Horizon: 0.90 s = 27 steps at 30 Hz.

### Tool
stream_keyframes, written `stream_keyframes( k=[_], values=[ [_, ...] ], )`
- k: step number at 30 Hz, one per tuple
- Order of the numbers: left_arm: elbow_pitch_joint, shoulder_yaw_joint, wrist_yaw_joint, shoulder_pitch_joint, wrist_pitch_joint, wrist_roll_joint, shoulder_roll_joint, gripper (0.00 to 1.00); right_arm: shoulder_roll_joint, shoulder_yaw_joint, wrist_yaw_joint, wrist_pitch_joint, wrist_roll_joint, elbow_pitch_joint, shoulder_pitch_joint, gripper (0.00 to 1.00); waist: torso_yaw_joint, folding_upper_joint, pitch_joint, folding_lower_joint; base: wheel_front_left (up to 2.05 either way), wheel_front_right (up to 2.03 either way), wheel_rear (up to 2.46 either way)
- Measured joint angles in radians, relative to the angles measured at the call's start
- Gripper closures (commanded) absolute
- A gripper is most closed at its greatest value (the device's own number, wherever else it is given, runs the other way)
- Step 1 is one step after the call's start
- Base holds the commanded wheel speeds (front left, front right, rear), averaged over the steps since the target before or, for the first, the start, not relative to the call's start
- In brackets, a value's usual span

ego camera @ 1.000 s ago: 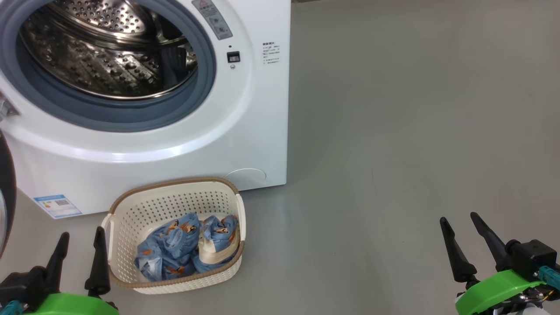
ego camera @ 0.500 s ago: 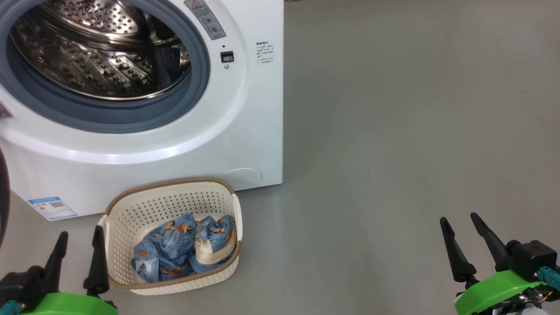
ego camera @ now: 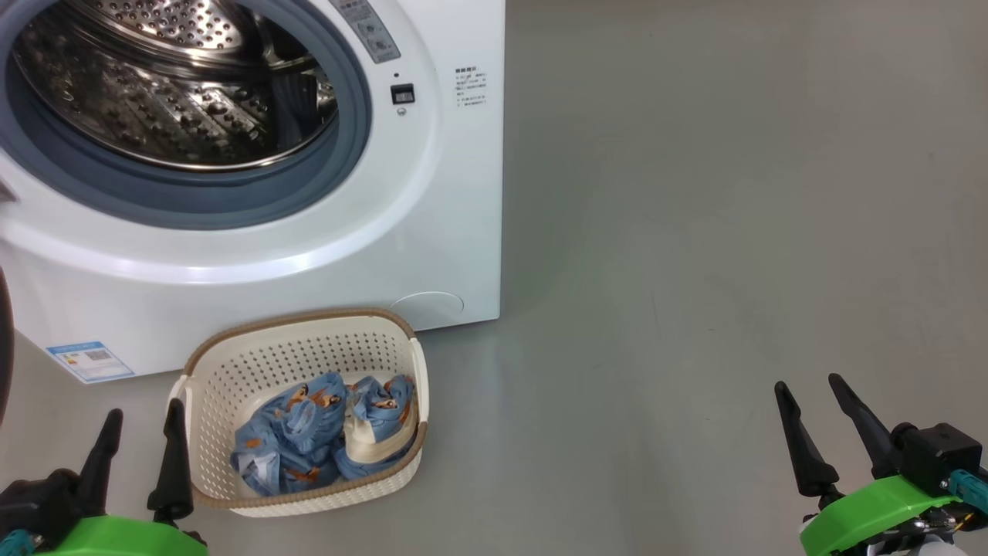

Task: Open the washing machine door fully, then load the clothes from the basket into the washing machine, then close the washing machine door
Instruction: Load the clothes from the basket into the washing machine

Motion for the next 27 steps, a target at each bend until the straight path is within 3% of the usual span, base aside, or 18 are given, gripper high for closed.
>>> stream_keyframes(
  k=[15,27],
  values=[
    [-0.001,0.003,0.0,-0.003,0.0,-0.001,0.005,0.0,0.01,0.0,0.0,0.0,-0.001,-0.001,-0.001,0.0,-0.002,0.0,0.016,0.0,1.08,-1.23,0.15],
    [0.004,0.013,0.0,-0.005,0.0,0.012,-0.004,0.0,0.012,0.001,0.0,0.0,-0.001,-0.001,-0.002,0.0,0.006,0.0,0.011,-0.0001,0.16,-0.16,0.0]
  ],
)
